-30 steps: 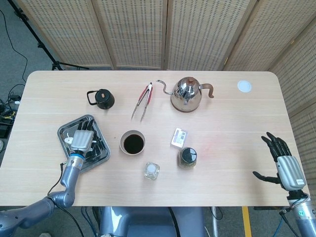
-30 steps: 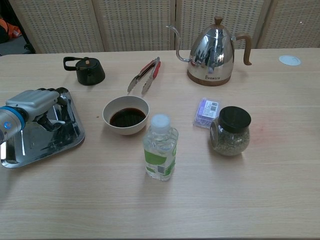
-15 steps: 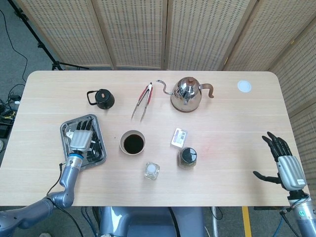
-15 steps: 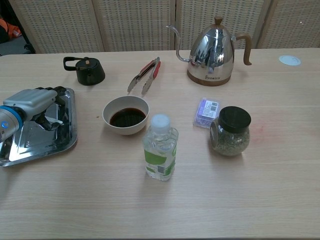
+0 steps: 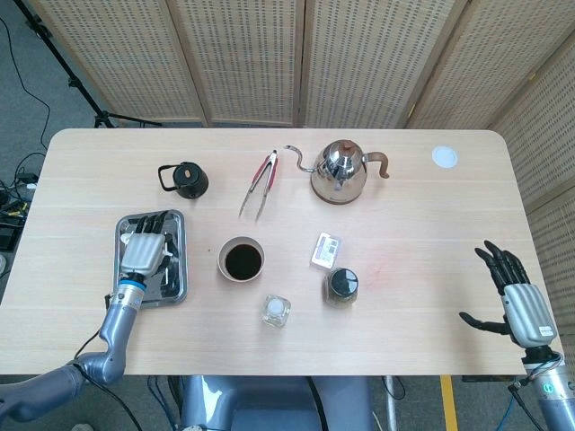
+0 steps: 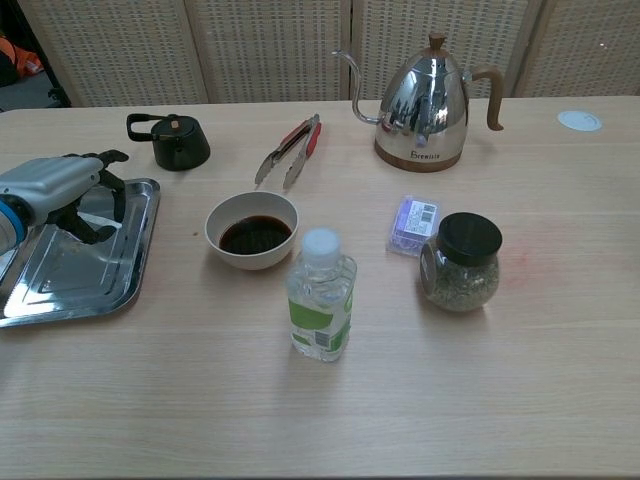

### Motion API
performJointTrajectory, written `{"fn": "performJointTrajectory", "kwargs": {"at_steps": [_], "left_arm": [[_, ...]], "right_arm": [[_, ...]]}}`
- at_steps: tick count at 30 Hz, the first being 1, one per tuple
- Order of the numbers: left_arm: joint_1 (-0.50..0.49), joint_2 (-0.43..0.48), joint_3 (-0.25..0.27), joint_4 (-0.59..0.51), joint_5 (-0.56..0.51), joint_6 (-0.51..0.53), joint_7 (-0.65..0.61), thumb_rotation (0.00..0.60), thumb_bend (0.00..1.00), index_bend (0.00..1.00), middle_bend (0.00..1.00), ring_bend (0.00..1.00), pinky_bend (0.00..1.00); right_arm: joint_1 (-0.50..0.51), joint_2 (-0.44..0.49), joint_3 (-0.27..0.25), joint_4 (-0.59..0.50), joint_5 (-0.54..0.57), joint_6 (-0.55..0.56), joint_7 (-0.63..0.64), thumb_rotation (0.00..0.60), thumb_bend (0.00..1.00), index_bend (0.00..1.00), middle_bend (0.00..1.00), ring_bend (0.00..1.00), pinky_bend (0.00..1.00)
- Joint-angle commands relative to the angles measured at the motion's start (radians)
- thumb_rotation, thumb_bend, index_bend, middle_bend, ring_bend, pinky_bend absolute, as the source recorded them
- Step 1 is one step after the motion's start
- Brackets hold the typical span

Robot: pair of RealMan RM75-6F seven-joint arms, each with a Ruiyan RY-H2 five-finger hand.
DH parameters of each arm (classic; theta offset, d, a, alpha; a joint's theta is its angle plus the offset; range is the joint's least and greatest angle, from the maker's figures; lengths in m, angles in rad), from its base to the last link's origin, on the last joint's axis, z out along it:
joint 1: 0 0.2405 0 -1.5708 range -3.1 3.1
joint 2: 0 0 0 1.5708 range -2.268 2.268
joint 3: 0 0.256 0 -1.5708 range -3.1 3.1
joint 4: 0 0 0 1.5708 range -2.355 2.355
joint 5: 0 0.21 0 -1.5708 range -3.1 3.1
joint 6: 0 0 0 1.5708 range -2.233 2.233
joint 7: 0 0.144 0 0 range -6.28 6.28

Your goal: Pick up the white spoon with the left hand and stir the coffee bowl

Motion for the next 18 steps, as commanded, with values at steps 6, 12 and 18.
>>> {"fn": "performJointTrajectory", "kwargs": {"at_steps": [6, 12, 18], "left_arm": [[0.036, 0.18, 0.033, -0.175, 0.257, 0.062, -0.47, 0.6, 0.43, 0.64, 0.0, 0.0, 0.0], [0.051, 0.25, 0.047, -0.231, 0.335, 0.087, -0.788, 0.6, 0.43, 0.64, 0.0, 0.0, 0.0], [0.045, 0.224, 0.085, -0.163, 0.495, 0.207, -1.235, 0.6, 0.44, 0.65, 0.0, 0.0, 0.0]], "right_arm": [[0.002, -0.001, -0.003, -0.002, -0.001, -0.006, -0.004, 0.6, 0.0, 0.0, 0.0, 0.0, 0.0], [0.002, -0.003, -0.006, -0.007, -0.005, -0.007, -0.01, 0.6, 0.0, 0.0, 0.0, 0.0, 0.0], [0.002, -0.006, -0.01, -0.01, -0.011, -0.006, -0.019, 0.6, 0.0, 0.0, 0.0, 0.0, 0.0]]}}
